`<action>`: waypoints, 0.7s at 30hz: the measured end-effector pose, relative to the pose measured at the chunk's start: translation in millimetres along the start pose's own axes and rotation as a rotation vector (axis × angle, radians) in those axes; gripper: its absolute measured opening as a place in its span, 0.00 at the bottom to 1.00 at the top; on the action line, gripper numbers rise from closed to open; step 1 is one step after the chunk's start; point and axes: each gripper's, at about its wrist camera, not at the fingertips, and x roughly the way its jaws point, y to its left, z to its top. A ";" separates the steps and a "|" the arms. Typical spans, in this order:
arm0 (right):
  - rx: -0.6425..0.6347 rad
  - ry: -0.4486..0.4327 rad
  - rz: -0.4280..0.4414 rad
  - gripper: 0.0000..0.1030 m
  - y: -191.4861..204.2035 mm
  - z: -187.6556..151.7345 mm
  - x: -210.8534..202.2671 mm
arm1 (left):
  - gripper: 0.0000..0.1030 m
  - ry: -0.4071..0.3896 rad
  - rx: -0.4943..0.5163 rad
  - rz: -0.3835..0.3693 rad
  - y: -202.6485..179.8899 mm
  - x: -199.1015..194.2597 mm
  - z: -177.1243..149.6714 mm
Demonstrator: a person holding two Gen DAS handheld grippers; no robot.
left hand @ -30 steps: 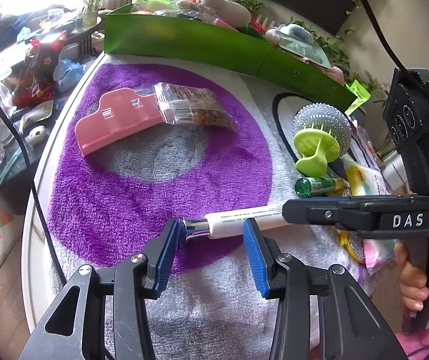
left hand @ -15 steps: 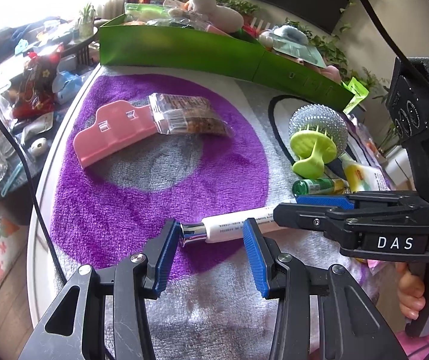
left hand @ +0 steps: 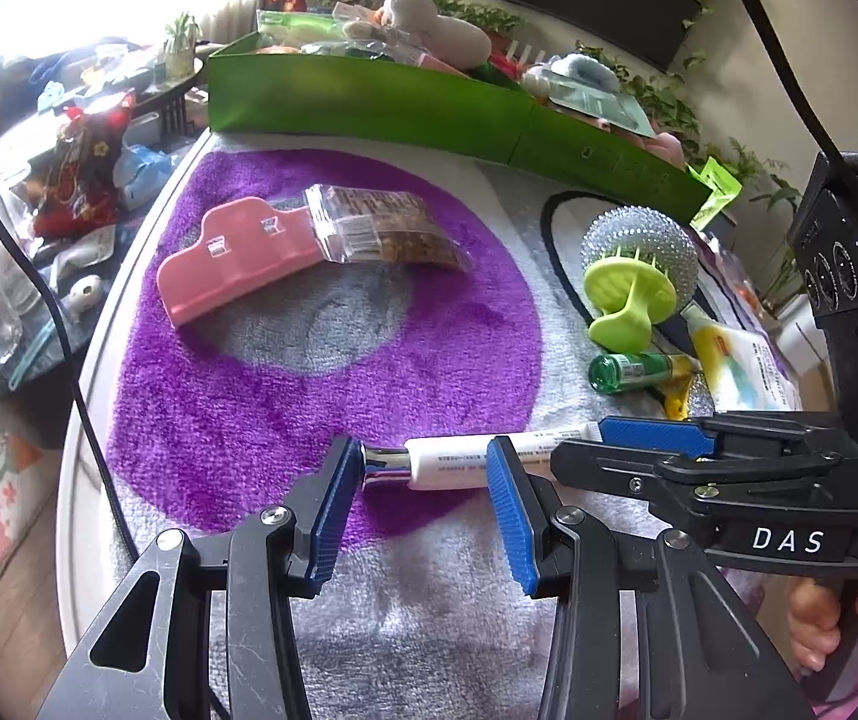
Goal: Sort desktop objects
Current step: 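Lift the white tube slightly off the towel with the left tool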
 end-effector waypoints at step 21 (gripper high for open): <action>-0.019 -0.095 -0.028 0.38 14.0 3.4 -16.1 | 0.42 -0.084 0.022 0.028 -6.9 -19.8 8.5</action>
